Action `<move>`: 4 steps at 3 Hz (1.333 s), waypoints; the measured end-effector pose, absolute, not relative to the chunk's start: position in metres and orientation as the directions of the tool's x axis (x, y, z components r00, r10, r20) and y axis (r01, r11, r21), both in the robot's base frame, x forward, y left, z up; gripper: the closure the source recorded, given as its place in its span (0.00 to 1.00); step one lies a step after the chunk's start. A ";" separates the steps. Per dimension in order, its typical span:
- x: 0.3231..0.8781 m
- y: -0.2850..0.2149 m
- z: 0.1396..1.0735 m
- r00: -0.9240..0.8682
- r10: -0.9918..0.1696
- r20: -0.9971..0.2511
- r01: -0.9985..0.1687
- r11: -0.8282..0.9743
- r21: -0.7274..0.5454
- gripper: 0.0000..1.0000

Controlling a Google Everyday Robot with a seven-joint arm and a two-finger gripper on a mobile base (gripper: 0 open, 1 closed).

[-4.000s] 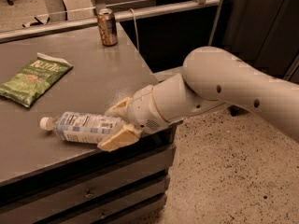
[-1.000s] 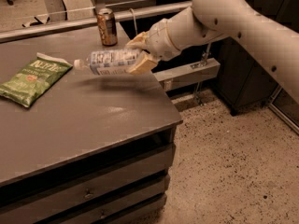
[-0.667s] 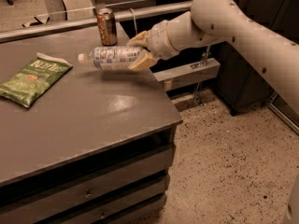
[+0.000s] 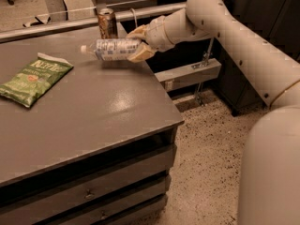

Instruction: Move blue plastic bottle near orange can

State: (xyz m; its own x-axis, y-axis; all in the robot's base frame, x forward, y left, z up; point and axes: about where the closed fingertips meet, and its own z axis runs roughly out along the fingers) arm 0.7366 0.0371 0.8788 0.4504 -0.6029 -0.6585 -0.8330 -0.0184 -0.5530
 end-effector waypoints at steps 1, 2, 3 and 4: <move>0.755 0.047 0.878 0.467 -0.596 -0.653 -0.834 -0.051 -0.550 1.00; 0.764 0.058 0.875 0.477 -0.585 -0.656 -0.840 -0.083 -0.537 1.00; 0.769 0.064 0.870 0.475 -0.579 -0.662 -0.848 -0.100 -0.521 0.82; 0.772 0.064 0.866 0.467 -0.581 -0.667 -0.854 -0.100 -0.510 0.59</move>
Offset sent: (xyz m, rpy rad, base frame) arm 0.0417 0.0241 -0.0008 -0.0281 0.0304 0.0955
